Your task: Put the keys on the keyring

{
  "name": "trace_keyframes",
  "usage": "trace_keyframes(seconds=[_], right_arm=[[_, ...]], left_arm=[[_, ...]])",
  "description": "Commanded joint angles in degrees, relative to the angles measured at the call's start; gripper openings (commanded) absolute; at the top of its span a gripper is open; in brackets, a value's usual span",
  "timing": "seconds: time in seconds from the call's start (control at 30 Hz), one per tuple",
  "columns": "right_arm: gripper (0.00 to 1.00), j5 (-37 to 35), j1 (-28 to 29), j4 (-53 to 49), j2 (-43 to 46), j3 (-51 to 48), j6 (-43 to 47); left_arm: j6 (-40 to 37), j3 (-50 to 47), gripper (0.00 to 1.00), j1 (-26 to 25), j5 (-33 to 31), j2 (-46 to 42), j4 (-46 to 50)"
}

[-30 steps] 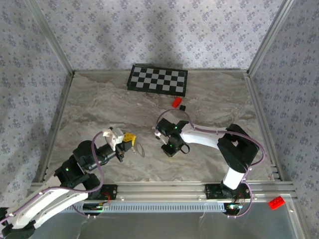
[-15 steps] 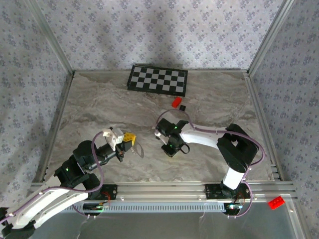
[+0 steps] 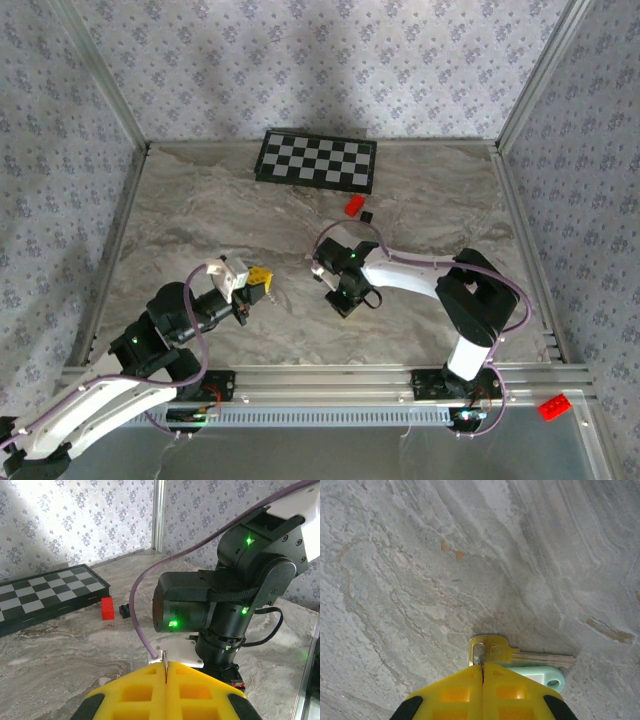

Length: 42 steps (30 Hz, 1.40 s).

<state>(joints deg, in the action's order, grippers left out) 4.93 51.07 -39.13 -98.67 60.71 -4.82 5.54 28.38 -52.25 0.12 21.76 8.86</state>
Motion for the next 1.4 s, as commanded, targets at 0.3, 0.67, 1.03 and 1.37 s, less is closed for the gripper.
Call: trace_keyframes(seconds=[0.3, 0.67, 1.03, 1.37], right_arm=[[0.00, 1.30, 0.96, 6.91, 14.94, -4.66, 5.22], [0.00, 13.88, 2.63, 34.77, 44.18, -23.94, 9.32], [0.00, 28.40, 2.34, 78.82, 54.76, -37.22, -5.24], [0.00, 26.99, 4.24, 74.59, 53.61, -30.38, -7.91]], left_arm=[[0.08, 0.84, 0.00, -0.30, -0.22, -1.40, -2.27], [0.39, 2.36, 0.00, -0.33, 4.54, -1.19, -3.44], [1.19, 4.98, 0.00, -0.36, 19.22, 1.34, -10.34], [1.91, 6.76, 0.00, -0.95, 25.09, 5.38, -14.55]])
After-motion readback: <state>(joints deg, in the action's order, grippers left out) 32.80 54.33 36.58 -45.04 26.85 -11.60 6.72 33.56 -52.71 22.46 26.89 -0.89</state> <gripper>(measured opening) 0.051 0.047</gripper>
